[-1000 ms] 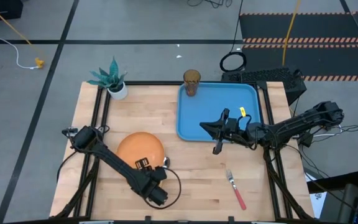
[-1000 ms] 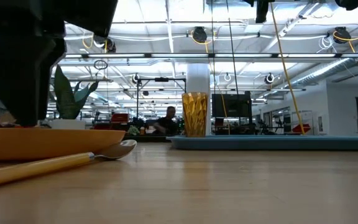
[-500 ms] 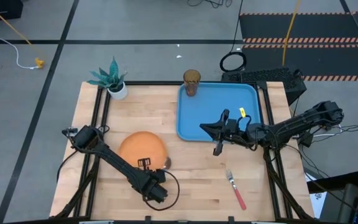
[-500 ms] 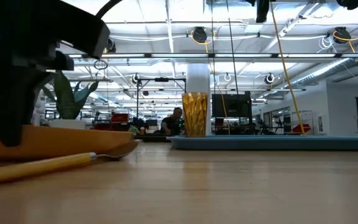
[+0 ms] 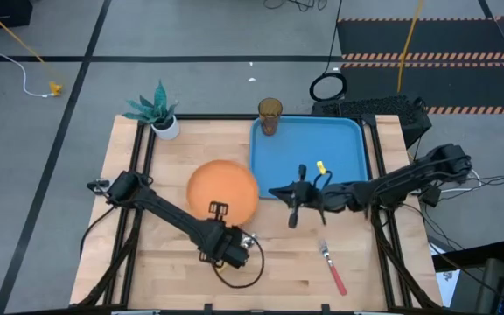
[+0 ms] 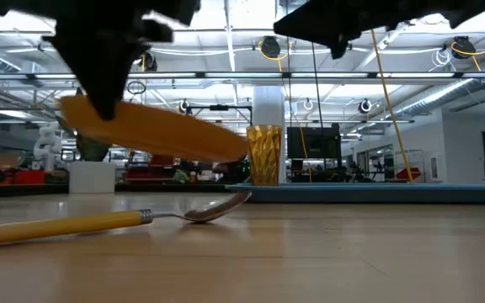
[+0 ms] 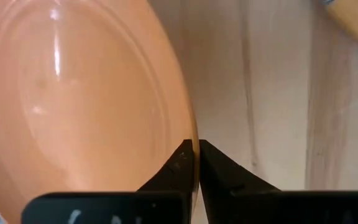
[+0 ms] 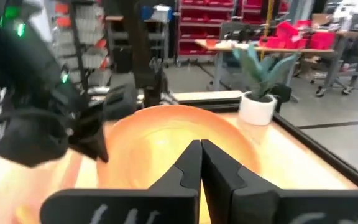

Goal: Pick and place plate/cup/fork/spoon on tray
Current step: Put the orange plate on the blue serving tray

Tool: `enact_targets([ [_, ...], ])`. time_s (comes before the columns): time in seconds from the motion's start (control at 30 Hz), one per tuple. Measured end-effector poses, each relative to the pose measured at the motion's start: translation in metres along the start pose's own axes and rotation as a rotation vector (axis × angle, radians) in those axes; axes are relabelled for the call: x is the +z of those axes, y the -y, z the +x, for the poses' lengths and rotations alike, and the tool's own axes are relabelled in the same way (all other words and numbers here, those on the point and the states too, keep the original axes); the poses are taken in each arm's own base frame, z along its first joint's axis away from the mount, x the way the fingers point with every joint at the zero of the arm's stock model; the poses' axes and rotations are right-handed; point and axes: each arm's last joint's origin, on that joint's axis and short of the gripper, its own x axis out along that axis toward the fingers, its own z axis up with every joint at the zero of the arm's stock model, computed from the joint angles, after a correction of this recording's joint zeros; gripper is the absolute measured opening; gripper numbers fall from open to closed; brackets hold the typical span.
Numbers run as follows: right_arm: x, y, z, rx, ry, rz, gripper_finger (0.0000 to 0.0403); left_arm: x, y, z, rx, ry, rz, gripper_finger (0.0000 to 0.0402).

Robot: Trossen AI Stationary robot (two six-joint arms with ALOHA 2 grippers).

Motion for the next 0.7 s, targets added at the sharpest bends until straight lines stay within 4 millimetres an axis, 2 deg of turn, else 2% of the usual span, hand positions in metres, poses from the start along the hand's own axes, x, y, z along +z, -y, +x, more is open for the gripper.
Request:
enact_targets([
  [0.13,0.001,-0.005,0.013,0.010,-0.142,-0.102,0.0005,0.004,-0.009,-0.009,0.008,0.025,0.112,0.0010],
  [0.3,-0.005,-0.010,0.021,0.068,-0.359,-0.208,0.0056,0.008,-0.026,-0.014,0.042,0.023,0.166,0.0012],
  [0.53,-0.013,-0.013,0.020,0.172,-0.420,-0.250,0.0139,0.016,-0.054,-0.008,0.043,0.032,0.193,0.0007],
  [0.7,-0.019,-0.009,0.019,0.165,-0.481,-0.324,0.0161,0.020,-0.075,-0.001,0.037,0.031,0.162,0.0018],
])
